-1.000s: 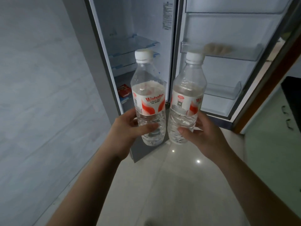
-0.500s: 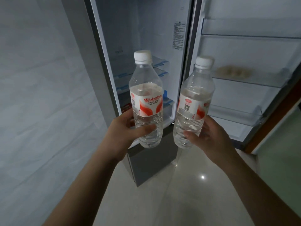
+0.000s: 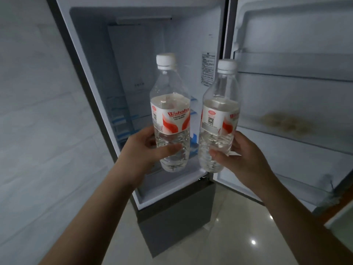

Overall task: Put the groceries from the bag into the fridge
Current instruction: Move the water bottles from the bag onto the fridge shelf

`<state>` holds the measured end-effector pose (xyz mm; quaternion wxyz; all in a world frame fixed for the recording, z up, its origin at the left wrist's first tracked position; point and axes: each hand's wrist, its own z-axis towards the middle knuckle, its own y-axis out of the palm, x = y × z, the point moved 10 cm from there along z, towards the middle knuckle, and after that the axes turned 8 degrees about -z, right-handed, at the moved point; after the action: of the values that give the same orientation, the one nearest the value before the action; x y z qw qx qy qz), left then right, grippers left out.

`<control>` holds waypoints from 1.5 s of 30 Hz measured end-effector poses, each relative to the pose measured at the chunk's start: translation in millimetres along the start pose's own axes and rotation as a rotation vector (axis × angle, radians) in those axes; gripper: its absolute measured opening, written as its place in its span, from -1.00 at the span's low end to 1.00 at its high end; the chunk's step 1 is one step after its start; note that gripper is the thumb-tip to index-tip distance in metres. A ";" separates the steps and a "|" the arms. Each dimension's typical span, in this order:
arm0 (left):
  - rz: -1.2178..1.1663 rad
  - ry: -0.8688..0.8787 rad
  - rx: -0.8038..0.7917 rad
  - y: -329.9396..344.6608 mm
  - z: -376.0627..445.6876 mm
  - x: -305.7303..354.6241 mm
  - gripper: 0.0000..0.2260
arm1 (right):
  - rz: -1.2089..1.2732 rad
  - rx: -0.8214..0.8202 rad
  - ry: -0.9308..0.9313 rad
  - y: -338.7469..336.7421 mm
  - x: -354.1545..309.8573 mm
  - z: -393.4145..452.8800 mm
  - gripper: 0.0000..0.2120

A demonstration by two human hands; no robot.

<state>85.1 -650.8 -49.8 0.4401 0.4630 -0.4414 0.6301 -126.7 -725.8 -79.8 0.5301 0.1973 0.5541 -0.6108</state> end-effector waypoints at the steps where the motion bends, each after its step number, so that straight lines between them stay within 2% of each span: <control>1: 0.004 0.001 0.019 2.5 8.9 3.7 -0.44 | 0.002 -0.010 -0.014 -6.2 0.4 13.5 -0.54; 6: 0.022 0.019 0.096 3.2 42.0 20.0 -0.44 | 0.059 -0.050 -0.079 -22.9 -3.8 70.4 -0.46; 13: 0.030 0.071 0.195 -12.3 86.7 40.1 -0.55 | 0.087 -0.072 -0.129 -16.9 -8.0 143.0 -0.36; 18: 0.007 0.072 0.259 -32.9 121.8 39.1 -0.56 | 0.094 -0.068 -0.157 1.6 -18.1 190.7 -0.52; 26: -0.043 0.068 0.340 -94.3 172.3 4.7 -0.67 | 0.113 -0.086 -0.158 56.6 -24.7 263.7 -0.55; 31: -0.052 0.030 0.417 -130.2 212.1 -31.4 -0.65 | 0.080 -0.090 -0.119 98.6 -16.0 305.5 -0.56; 36: -0.080 0.002 0.499 -150.5 252.3 -69.8 -0.59 | 0.068 -0.100 -0.075 135.4 0.9 334.6 -0.71; 42: -0.136 -0.023 0.628 -164.4 296.4 -104.3 -0.67 | 0.036 -0.108 -0.012 172.4 30.9 384.5 -0.55; 45: -0.179 -0.015 0.672 -169.5 323.5 -116.8 -0.71 | 0.023 -0.102 0.006 189.2 45.0 413.1 -0.40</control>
<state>332.9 -941.9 -79.4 0.3135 0.6236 -0.1701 0.6956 164.0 -1077.9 -78.3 0.5449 0.1781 0.5838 -0.5749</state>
